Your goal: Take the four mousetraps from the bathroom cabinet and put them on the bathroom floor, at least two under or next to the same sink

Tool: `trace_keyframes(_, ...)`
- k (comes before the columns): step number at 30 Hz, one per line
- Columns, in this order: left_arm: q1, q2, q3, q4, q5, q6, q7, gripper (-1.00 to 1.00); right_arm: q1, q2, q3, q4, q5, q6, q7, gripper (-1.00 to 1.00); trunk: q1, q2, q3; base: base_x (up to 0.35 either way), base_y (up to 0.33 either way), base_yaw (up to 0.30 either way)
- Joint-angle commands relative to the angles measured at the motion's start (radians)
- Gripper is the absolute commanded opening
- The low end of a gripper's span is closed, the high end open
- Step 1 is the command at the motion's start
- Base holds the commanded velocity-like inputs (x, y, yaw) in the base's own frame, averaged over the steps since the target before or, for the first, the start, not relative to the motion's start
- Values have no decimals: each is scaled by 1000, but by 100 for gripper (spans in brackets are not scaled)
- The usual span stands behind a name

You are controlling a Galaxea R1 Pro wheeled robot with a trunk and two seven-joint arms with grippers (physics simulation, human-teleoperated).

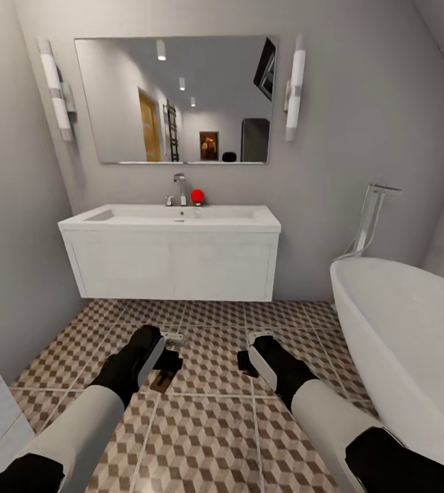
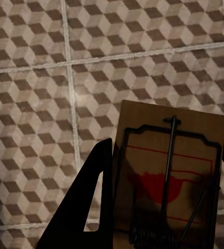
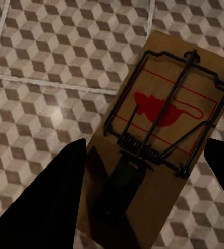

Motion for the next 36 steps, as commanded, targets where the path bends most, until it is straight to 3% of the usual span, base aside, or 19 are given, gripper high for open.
trace_keyframes(1,0,0,-3,-22,8,16,9,-100,-2,0,3,-18,-9,26,-9,-100,4,-8,-4,0,0,0)
trace_keyframes(3,-1,-2,-3,-66,6,33,10,-100,-9,0,2,-69,-8,88,-9,-100,11,-22,-11,0,0,0)
trace_keyframes(9,-24,-10,-2,-91,2,33,10,-100,-29,0,1,-142,-16,155,-12,-100,34,-64,-29,0,0,0)
trace_keyframes(14,-47,-11,-2,-88,1,33,11,-100,-51,0,0,-162,-67,216,-16,-100,54,-99,-45,0,0,0)
trace_keyframes(19,-61,-11,-2,-70,1,33,11,-100,-66,0,-1,-160,-91,235,-20,-100,73,-134,-61,0,0,0)
trace_keyframes(30,-81,-11,-2,-54,2,33,37,-100,-73,0,-1,-137,-99,239,-23,-100,115,-211,-95,0,0,0)
trace_keyframes(36,-83,-12,-1,-53,2,33,43,-100,-75,0,-1,-120,-99,236,-24,-100,118,-212,-118,0,0,0)
